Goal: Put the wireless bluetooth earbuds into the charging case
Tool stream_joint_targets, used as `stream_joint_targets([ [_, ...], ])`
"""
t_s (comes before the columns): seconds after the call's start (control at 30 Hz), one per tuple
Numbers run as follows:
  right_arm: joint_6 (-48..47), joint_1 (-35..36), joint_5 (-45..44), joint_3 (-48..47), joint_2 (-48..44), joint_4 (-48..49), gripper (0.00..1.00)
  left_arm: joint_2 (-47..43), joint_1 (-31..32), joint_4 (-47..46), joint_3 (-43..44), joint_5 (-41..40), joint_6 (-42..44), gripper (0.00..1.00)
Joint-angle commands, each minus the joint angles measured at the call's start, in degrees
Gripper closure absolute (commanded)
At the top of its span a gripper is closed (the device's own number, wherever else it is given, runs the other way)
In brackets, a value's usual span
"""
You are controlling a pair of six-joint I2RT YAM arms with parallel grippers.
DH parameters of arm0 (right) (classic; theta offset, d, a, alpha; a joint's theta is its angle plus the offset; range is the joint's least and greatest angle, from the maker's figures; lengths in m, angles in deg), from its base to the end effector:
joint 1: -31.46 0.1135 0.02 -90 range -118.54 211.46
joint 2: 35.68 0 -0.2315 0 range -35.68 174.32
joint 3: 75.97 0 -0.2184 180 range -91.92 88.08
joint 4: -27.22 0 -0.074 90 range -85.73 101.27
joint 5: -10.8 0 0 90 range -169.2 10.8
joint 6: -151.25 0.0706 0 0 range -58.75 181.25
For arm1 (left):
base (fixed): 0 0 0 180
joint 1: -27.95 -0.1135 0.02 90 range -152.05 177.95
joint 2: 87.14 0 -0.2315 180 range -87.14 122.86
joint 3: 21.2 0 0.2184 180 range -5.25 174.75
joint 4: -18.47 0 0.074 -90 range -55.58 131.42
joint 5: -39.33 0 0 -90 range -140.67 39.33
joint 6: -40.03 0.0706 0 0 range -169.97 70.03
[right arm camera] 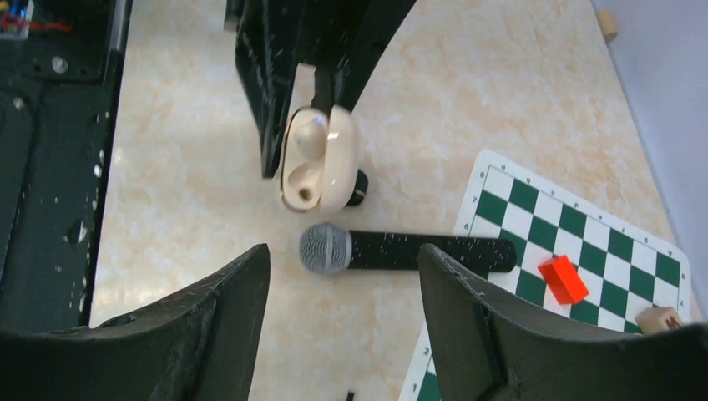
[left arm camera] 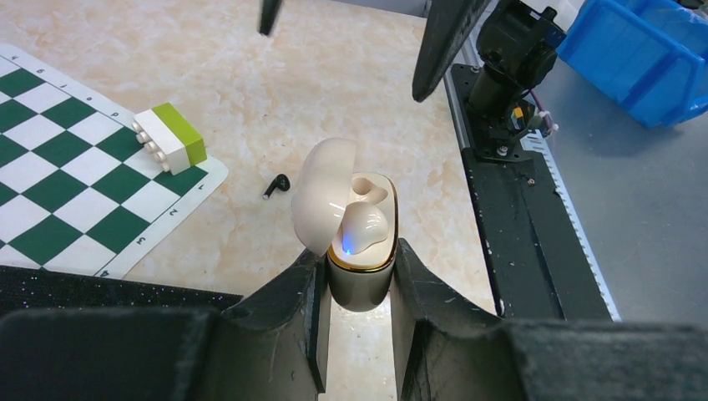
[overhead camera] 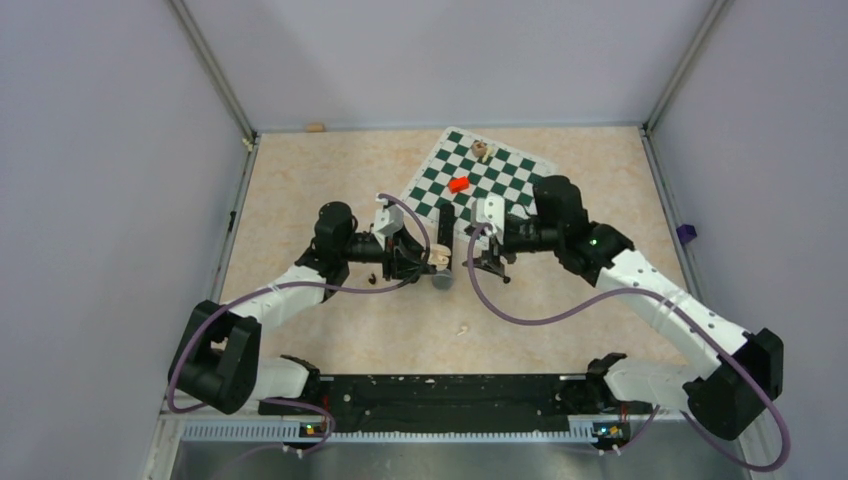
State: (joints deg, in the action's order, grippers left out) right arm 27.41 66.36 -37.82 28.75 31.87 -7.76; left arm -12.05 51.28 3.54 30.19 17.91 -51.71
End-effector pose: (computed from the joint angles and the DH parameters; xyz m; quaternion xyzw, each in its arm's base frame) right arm 0.1873 0.1875 0.2987 -0.6027 0.5554 0.3061 0.4842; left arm 0.2118 -0.1629 0.2342 0.4777 0.5474 -0.5342 0.4322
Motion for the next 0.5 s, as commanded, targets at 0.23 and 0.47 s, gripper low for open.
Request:
stream_joint_targets([
  [0.23,-8.9,-0.5,-4.1,14.9,1.7,-4.0,0.45,-2.4,0.0,0.2,2.6,0.6,1.3,1.00],
  [0.47,-5.5,1.5,-3.2,19.0,5.8,2.4,0.50,-2.5,-0.2,0.6,3.1,1.2,1.2,1.00],
])
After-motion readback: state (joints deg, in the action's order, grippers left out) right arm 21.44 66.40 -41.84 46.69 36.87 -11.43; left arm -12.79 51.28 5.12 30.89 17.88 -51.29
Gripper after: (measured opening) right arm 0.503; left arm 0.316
